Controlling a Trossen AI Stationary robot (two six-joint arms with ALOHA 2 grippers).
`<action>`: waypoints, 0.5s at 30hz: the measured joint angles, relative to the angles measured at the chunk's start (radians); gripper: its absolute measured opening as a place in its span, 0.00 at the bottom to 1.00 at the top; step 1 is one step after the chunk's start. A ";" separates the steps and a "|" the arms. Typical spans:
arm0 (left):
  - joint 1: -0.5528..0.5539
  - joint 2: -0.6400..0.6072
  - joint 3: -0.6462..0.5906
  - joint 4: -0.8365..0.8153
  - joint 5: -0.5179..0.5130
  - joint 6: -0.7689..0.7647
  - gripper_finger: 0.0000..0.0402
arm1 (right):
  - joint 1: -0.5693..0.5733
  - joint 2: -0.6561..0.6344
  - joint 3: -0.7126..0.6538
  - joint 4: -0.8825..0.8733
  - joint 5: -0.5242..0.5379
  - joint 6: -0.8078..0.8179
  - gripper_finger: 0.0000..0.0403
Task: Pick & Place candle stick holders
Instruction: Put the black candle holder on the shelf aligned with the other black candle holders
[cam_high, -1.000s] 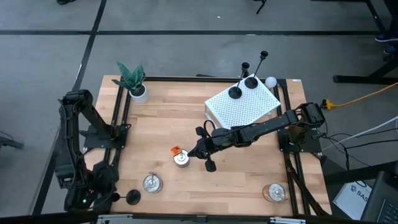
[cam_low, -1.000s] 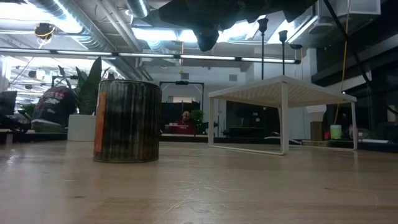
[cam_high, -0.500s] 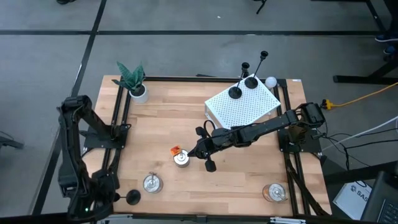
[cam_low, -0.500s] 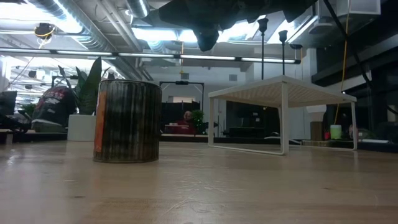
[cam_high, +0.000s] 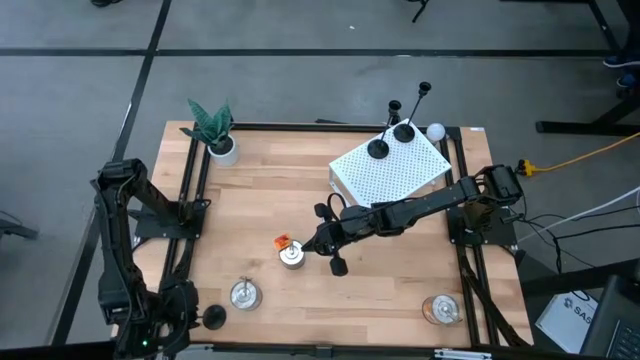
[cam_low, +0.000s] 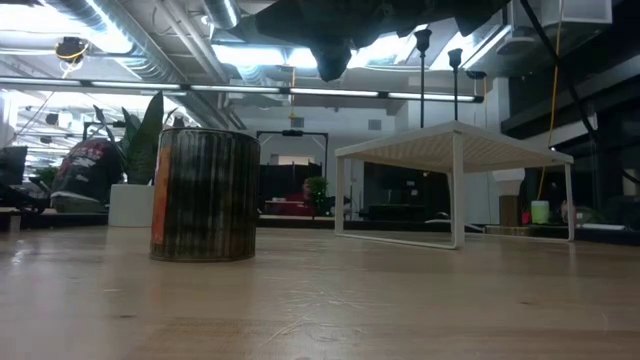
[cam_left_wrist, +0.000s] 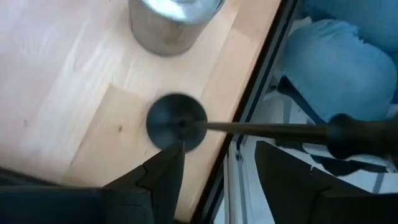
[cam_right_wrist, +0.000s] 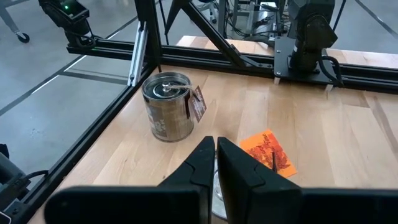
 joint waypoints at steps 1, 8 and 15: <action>0.003 0.000 0.000 0.000 -0.013 0.009 0.50 | 0.000 0.000 0.000 0.000 0.000 0.000 0.06; 0.009 0.001 0.000 0.000 -0.074 0.056 0.51 | 0.000 0.000 0.000 0.000 0.000 0.000 0.06; 0.009 0.001 0.000 0.000 -0.099 0.080 0.51 | 0.000 0.000 0.000 0.000 0.000 0.000 0.06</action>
